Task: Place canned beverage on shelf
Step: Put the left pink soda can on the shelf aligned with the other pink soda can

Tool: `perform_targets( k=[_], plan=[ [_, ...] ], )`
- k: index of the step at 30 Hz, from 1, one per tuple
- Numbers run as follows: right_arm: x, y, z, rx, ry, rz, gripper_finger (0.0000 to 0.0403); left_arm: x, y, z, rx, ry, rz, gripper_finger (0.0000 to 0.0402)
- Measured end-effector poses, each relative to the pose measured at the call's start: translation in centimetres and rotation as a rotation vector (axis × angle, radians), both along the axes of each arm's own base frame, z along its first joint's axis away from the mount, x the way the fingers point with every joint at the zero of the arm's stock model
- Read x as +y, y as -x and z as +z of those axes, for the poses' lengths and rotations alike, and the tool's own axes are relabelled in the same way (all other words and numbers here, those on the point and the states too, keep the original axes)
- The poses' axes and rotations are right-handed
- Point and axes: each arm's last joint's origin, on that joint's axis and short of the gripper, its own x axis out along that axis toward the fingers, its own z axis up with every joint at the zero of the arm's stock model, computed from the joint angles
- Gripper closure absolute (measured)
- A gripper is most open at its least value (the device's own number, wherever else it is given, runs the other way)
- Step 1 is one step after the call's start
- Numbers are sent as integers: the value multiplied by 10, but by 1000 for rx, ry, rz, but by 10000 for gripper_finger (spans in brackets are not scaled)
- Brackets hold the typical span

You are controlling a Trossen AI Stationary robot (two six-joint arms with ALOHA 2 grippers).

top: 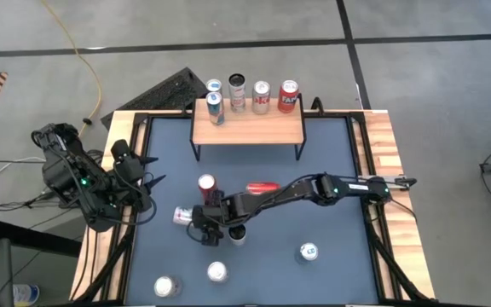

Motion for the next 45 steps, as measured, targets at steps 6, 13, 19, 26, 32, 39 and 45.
perform_targets(
  k=[6, 13, 19, 26, 32, 39, 45],
  plan=[
    [2, 6, -1, 48, 76, -37, 205, 0, 0, 0, -2, -2, 1, 173],
    [10, 23, 34, 55, 132, 23, 205, 0, 0, 0, -4, -27, -1, 173],
    [-9, 62, 115, -20, 155, 24, 204, 0, 0, 1, -7, -29, 0, 173],
    [-37, 104, 137, -205, 192, -98, 204, 0, 0, 1, -5, -32, -2, 173],
    [-38, 190, 134, -568, 125, -237, 204, 1, 0, 1, -7, -46, -2, 173],
    [-31, 272, 73, -833, 88, -406, 204, 1, 0, 2, -48, -82, 20, 173],
    [-29, 320, 16, -879, 168, -568, 203, 1, -1, 3, -58, -83, 24, 173]
  ],
)
